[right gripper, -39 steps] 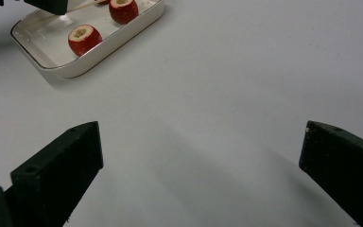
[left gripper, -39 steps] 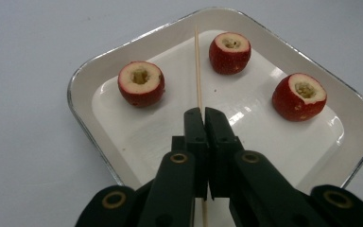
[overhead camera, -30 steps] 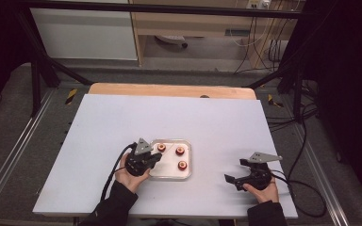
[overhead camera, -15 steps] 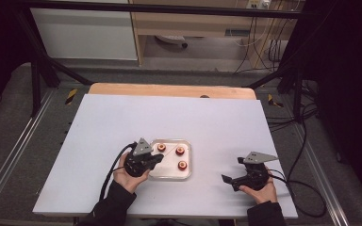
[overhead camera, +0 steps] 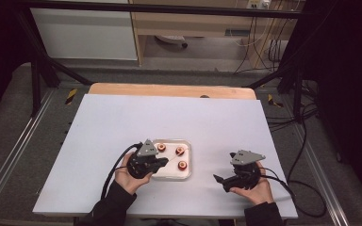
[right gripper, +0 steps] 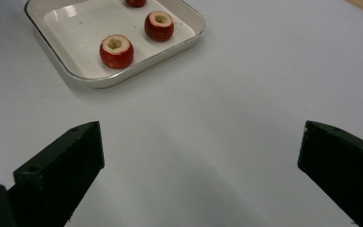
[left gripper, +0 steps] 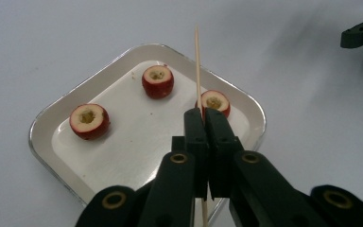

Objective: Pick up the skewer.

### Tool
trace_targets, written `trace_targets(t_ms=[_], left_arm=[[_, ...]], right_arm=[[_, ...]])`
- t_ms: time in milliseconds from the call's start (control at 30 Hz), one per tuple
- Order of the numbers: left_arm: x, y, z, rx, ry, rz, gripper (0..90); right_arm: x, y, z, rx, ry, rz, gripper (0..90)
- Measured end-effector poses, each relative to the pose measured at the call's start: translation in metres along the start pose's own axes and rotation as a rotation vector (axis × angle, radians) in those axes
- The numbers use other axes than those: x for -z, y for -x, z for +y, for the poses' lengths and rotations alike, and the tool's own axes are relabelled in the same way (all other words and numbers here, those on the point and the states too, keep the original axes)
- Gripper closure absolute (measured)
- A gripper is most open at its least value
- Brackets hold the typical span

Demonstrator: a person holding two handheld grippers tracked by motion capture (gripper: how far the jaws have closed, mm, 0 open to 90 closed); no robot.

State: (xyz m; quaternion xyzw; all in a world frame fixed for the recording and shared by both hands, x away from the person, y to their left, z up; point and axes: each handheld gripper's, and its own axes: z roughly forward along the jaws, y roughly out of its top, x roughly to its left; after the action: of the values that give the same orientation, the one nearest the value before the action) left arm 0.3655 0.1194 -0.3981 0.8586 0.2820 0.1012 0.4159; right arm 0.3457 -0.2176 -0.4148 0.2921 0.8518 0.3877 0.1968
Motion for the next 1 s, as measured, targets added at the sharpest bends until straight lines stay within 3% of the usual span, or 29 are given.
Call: trace_targets(t_ms=[167, 333, 467, 500, 667, 833, 1000], left_arm=[[0.000, 0.002, 0.004, -0.019, -0.019, -0.023, 88.5], [-0.002, 0.009, 0.013, -0.079, -0.066, -0.033, 88.5], [-0.005, 0.013, 0.017, -0.103, -0.090, -0.039, 88.5], [-0.007, 0.016, 0.019, -0.115, -0.101, -0.051, 88.5], [-0.013, 0.024, 0.027, -0.166, -0.136, -0.072, 88.5], [-0.022, 0.032, 0.034, -0.200, -0.167, -0.092, 88.6], [-0.030, 0.041, 0.040, -0.228, -0.192, -0.104, 88.6]], right_arm=[[-0.002, -0.011, 0.014, 0.083, -0.009, -0.010, 2.8], [-0.005, -0.020, 0.027, 0.168, -0.030, -0.031, 4.2], [-0.008, -0.025, 0.033, 0.221, -0.050, -0.041, 5.6], [-0.010, -0.027, 0.036, 0.267, -0.059, -0.049, 7.1], [-0.013, -0.037, 0.041, 0.385, -0.075, -0.053, 12.1], [-0.017, -0.046, 0.044, 0.493, -0.103, -0.056, 16.6], [-0.022, -0.049, 0.045, 0.585, -0.108, -0.035, 27.3]])
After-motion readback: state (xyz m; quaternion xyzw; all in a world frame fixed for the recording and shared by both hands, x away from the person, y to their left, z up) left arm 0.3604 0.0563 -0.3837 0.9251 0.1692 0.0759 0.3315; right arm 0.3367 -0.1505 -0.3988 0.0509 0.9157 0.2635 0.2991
